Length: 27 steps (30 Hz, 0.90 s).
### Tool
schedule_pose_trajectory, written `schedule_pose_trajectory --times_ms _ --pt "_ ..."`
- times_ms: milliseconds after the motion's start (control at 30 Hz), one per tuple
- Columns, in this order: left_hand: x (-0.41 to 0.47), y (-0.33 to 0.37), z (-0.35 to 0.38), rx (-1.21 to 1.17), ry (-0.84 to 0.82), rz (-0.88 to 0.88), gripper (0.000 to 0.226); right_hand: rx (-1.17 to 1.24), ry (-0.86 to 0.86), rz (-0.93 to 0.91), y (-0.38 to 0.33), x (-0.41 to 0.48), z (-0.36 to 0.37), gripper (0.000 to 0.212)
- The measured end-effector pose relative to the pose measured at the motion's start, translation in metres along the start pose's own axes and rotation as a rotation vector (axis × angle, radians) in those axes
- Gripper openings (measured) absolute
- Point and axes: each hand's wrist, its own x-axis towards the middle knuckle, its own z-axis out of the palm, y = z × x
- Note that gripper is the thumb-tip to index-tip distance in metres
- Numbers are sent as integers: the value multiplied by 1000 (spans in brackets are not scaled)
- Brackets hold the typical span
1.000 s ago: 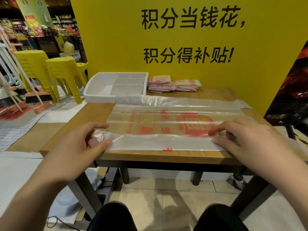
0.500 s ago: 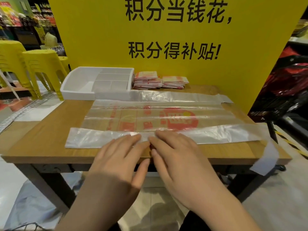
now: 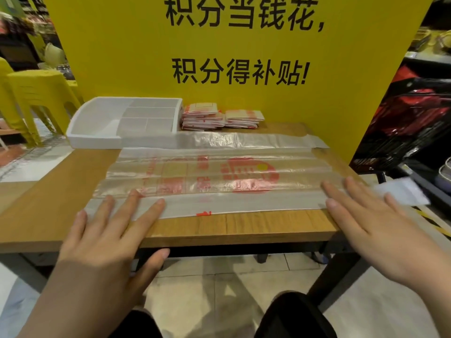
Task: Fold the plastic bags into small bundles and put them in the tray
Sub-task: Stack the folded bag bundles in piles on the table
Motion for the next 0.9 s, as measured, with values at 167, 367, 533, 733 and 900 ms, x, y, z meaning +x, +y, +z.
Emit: schedule_pose_trajectory --times_ms 167,367,533,733,900 --pt "18 14 -3 78 45 49 84 -56 118 -156 -62 -16 5 73" --pt "33 55 -3 17 82 218 87 37 44 -476 -132 -20 28 60" --pt "15 23 1 -21 -10 133 82 5 51 -404 -115 -14 29 59" --pt "1 -34 -3 -36 -150 -18 76 11 85 -179 -39 -4 12 65" --pt "-4 -21 -10 -30 -87 -46 73 -27 39 -183 -34 -13 11 77"
